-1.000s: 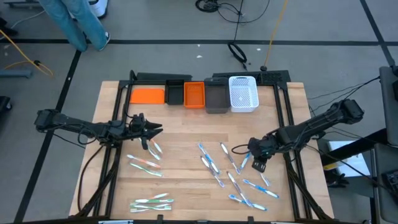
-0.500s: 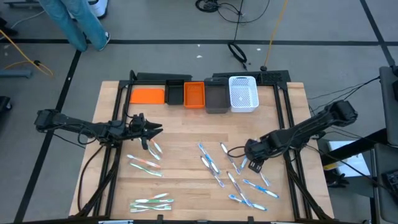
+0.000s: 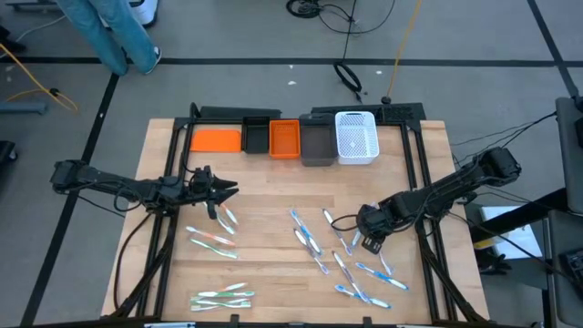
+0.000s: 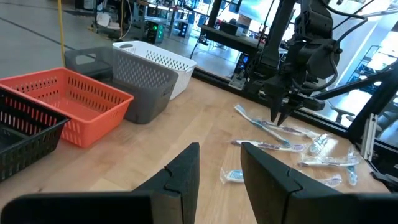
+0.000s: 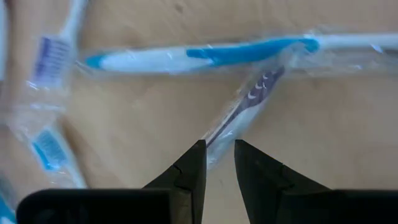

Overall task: Pick & Place Toothbrushes
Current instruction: Put the purple toothbrush into the black bin

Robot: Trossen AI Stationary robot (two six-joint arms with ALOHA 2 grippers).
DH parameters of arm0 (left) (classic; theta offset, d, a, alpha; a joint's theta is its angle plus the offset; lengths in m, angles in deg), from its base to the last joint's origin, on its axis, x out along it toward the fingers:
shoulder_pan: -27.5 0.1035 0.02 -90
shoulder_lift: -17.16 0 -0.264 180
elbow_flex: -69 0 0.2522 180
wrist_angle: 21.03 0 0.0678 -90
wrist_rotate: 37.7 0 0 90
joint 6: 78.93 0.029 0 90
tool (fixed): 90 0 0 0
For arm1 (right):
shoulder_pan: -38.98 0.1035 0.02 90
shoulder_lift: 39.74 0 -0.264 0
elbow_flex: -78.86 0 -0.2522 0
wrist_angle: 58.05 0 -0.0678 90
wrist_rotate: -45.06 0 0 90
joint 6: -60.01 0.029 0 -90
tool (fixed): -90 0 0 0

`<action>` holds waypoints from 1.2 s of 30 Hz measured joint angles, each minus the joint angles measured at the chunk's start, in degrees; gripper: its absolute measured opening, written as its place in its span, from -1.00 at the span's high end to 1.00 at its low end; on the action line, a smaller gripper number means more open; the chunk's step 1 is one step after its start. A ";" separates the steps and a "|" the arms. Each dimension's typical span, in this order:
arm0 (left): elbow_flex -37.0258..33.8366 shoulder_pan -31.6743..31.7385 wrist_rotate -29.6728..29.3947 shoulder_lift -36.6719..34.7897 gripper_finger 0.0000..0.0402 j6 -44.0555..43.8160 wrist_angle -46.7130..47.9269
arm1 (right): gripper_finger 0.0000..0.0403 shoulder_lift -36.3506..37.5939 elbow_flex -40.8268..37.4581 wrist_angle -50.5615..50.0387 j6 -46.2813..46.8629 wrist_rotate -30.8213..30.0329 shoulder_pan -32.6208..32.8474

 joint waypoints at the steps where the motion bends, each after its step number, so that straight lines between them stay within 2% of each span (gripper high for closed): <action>1: 0.00 0.00 0.02 0.00 0.41 0.00 0.00 | 0.62 0.00 0.00 -0.34 0.13 0.00 0.01; 4: -0.01 0.00 0.01 0.02 0.41 0.00 0.00 | 0.59 0.00 0.00 0.30 0.13 -0.24 -0.03; 12: 0.00 0.01 0.00 0.01 0.41 0.02 0.00 | 0.29 0.00 0.00 0.68 -0.13 -0.39 -0.56; 16: -0.02 0.00 0.00 0.00 0.41 0.02 0.00 | 0.22 0.00 0.00 0.84 -0.10 -0.43 -0.86; 21: 0.00 0.01 0.01 0.02 0.41 0.03 0.00 | 0.21 0.00 -0.08 1.31 -0.31 -1.39 -0.86; 27: -0.01 0.00 0.00 0.02 0.41 0.04 0.00 | 0.22 0.01 -2.69 7.60 0.10 -2.51 -0.89; 36: 0.00 0.02 0.00 0.02 0.41 0.04 0.00 | 0.41 0.11 -3.98 8.89 -0.29 -3.56 -0.89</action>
